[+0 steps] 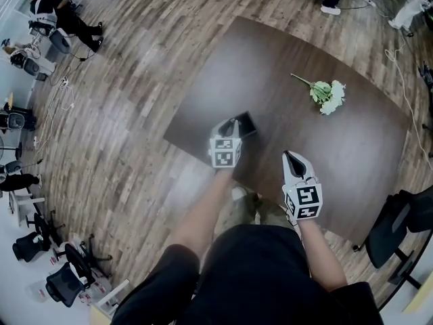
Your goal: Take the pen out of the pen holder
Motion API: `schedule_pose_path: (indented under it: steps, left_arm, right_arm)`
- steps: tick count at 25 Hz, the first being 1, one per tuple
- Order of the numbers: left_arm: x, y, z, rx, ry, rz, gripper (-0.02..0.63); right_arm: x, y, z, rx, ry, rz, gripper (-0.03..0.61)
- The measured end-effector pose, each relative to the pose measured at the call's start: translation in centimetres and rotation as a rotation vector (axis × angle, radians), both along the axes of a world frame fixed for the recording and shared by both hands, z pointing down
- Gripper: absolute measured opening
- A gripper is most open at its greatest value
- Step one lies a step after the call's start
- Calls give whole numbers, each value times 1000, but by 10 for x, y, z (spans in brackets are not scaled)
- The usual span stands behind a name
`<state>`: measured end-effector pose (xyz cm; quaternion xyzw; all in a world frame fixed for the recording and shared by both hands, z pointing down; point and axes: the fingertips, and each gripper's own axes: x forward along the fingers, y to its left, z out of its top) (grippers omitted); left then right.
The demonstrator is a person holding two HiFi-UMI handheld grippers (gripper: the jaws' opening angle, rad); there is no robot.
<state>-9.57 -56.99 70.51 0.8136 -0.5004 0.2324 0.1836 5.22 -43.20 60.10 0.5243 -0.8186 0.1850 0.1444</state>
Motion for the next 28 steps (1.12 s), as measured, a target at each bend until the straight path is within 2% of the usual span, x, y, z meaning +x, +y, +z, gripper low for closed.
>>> schedule_pose_path:
  steps: [9, 16, 22, 28]
  left_arm:
    - [7, 27, -50, 79, 36, 12, 51]
    - [5, 68, -113, 180, 51, 72, 51]
    - [-9, 102, -172, 252, 131, 42, 51]
    - [-39, 124, -217, 323, 171, -9, 50]
  right_arm:
    - [10, 3, -22, 50, -11, 4, 3]
    - [18, 5, -50, 86, -4, 19, 3]
    - [30, 14, -85, 142, 28, 43, 3]
    - [33, 14, -109, 187, 66, 59, 3]
